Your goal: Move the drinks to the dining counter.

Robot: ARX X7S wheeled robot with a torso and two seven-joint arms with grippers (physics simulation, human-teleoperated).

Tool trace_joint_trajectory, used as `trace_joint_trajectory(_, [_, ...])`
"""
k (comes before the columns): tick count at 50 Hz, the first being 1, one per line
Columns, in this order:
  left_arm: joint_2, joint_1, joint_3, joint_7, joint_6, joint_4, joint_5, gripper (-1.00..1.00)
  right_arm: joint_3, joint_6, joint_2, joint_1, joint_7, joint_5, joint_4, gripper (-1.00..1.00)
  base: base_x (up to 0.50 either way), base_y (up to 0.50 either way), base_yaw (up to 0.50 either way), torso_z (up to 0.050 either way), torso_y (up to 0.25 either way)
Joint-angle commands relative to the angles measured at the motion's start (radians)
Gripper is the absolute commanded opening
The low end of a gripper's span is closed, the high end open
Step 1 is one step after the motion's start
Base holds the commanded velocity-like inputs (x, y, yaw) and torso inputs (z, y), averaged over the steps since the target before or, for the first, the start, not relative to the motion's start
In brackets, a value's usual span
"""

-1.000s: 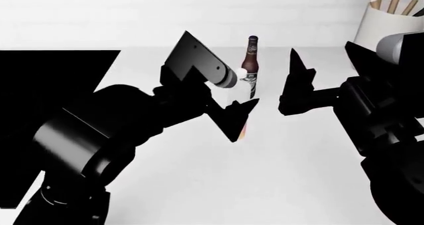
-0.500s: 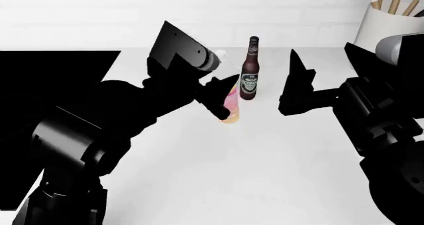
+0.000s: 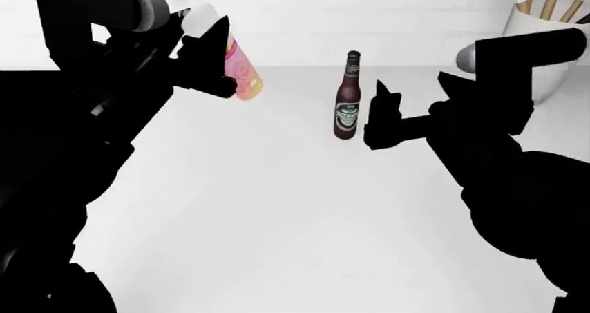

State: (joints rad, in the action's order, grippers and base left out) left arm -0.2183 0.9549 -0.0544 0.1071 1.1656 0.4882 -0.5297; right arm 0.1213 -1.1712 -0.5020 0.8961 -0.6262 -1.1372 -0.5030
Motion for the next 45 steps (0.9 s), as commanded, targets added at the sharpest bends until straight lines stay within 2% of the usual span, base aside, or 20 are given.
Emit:
trace_joint_trajectory(1, [-0.002,-0.218,-0.016,-0.045,0.014,0.061,-0.032,-1.0,0.184,0.069,0.064,0.158,0.157,0.184,0.29,1.0,0.04,0.0,-0.01,-0.032,0.0])
trace_joint_trajectory(16, [-0.023,-0.216,-0.052,-0.057,0.031,0.083,-0.052,-1.0,0.412,0.257,0.181,0.313,0.417,0.397,0.746,1.0,0.04,0.0,-0.01,-0.031,0.0])
trace_joint_trajectory(35, [-0.033,-0.229,-0.05,-0.059,0.008,0.063,-0.054,-1.0,0.502,0.417,0.292,0.388,0.591,0.49,1.106,1.0,0.02,0.01,-0.01,-0.027,0.0])
trace_joint_trajectory(41, [-0.036,-0.234,-0.051,-0.059,0.0,0.055,-0.054,-1.0,0.512,0.431,0.299,0.39,0.609,0.498,1.148,1.0,0.02,0.01,0.0,-0.027,0.0])
trace_joint_trajectory(42, [-0.037,-0.235,-0.05,-0.058,-0.002,0.054,-0.054,-1.0,0.513,0.43,0.299,0.39,0.61,0.498,1.151,-1.0,0.02,0.01,0.0,-0.027,0.0])
trace_joint_trajectory(45, [-0.036,-0.24,-0.045,-0.058,-0.01,0.051,-0.053,-1.0,0.517,0.419,0.297,0.385,0.61,0.495,1.139,-1.0,0.02,0.01,0.0,-0.027,0.0])
